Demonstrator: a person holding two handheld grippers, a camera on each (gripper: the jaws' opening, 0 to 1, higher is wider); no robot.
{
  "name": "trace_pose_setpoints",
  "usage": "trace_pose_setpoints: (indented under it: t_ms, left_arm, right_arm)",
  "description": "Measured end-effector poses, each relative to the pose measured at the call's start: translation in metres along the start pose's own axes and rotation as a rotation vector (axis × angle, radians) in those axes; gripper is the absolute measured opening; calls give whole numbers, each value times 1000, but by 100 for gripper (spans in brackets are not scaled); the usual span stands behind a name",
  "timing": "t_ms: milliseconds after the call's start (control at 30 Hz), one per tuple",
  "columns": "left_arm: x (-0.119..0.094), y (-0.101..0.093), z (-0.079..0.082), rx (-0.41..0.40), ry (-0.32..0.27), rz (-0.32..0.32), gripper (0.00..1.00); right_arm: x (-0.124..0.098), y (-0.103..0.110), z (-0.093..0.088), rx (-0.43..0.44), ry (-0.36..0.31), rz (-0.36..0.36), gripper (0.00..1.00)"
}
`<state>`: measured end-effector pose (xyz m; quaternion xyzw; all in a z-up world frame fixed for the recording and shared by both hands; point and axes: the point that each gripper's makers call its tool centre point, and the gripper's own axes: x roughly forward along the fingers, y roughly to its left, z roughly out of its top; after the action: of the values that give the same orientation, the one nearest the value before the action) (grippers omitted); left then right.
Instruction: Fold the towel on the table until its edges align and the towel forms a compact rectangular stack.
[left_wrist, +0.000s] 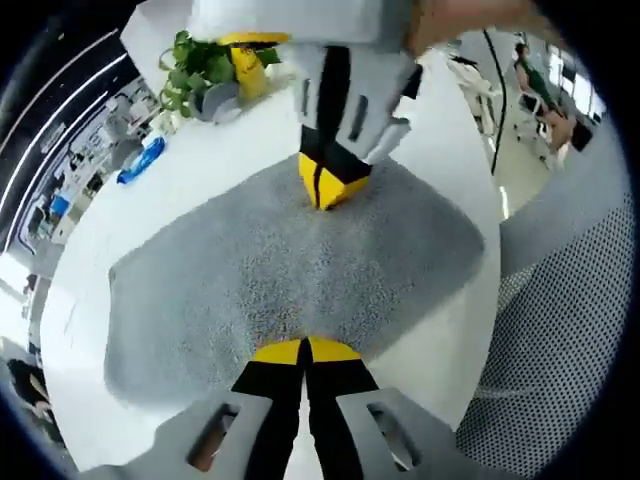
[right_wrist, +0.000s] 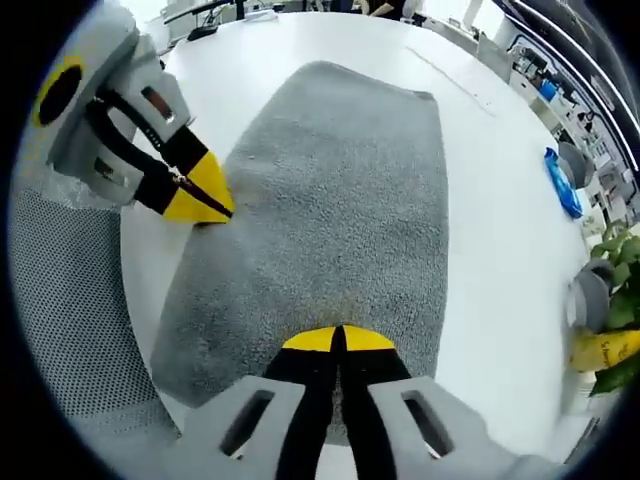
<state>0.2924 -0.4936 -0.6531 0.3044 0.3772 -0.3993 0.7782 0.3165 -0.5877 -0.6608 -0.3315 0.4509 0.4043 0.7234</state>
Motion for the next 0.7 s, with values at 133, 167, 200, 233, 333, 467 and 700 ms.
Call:
trace_pose_setpoints:
  t_ms: [133,167,200,233,333,467,700]
  left_arm:
    - [-2,4,-5,-32,-4,2,0]
    - [-2,5,-6,-52,3,0,0]
    - [-2,5,-7,-68,9,-5,0]
    - [-3,6,-9,-86,18,-10,0]
    - [-3,7,-9,-90,21,-12,0]
    - [-3,6,-11,-92,12,-5,0]
    - [-5,9,-14,-91,15,6,0]
  right_arm:
    - [-1,9,-1,21,-11,17,0]
    - [-2,13,-1,21,-15,18,0]
    - [-2,15,-1,21,-15,17,0]
    - [-2,17,0,20,-14,17,0]
    - [-1,21,0,10,-8,5,0]
    - [-2,23,1,29,-16,-6,0]
    - [-3,29,1,77,-61,7,0]
